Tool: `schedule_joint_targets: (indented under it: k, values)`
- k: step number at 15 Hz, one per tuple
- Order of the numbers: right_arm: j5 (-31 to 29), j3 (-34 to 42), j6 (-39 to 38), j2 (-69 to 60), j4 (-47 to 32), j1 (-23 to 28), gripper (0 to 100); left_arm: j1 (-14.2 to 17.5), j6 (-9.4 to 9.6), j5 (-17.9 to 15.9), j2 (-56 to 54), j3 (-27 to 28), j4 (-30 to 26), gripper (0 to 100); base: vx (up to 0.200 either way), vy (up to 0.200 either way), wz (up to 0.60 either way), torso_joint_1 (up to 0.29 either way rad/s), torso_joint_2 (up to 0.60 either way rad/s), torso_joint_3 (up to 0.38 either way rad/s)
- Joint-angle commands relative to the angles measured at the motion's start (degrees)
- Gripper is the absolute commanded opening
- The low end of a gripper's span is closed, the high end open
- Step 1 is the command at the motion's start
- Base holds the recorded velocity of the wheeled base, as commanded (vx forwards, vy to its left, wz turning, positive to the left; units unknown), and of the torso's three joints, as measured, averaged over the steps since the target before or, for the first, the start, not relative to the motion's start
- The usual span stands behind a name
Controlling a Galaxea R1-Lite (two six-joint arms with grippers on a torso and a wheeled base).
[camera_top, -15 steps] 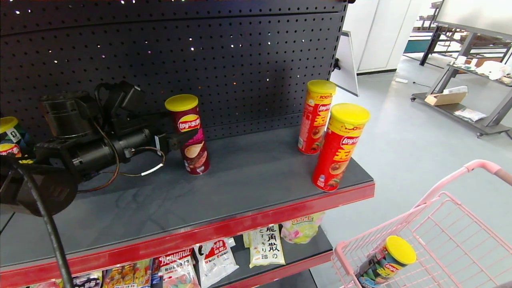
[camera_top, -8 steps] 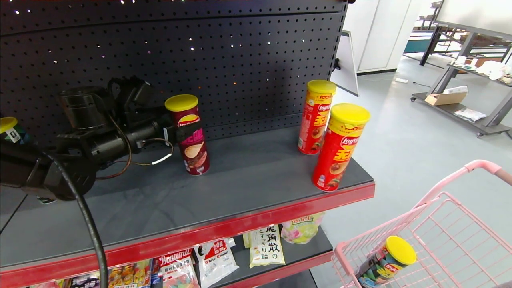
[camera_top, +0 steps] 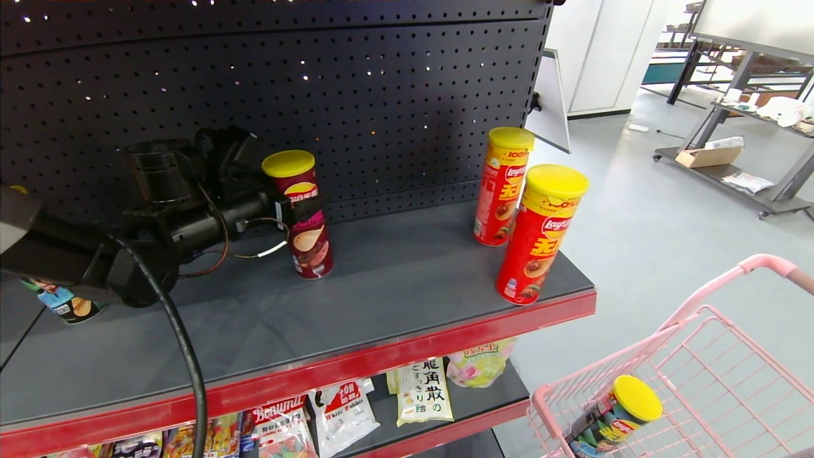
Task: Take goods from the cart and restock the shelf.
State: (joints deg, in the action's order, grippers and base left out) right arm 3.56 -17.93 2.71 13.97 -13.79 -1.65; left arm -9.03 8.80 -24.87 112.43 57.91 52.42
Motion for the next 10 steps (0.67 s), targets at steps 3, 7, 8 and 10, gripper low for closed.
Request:
schedule_joint_targets:
  k: [3, 7, 8, 10]
  values:
    - [0.0, 0.0, 0.0, 0.1, 0.0, 0.0, 0, -1.0, -0.1, 0.2, 2.2, 3.4, 0.0, 0, 0.0, 0.0, 0.0, 0.0, 0.0, 0.0]
    - [0.0, 0.1, 0.0, 0.1, 0.0, 0.0, 0, -1.7, -0.36, 0.0, 2.4, 2.7, 0.0, 0, 0.0, 0.0, 0.0, 0.0, 0.0, 0.0]
    - [0.0, 0.1, 0.0, 0.1, -0.1, 0.0, 0, -1.7, -0.54, -0.2, 2.4, 2.6, 0.0, 0, 0.0, 0.0, 0.0, 0.0, 0.0, 0.0]
    - [0.0, 0.1, 0.0, 0.3, 0.0, 0.0, 0, -1.5, -1.42, -0.5, 1.2, 0.7, 0.1, 0, 0.0, 0.0, 0.0, 0.0, 0.0, 0.0]
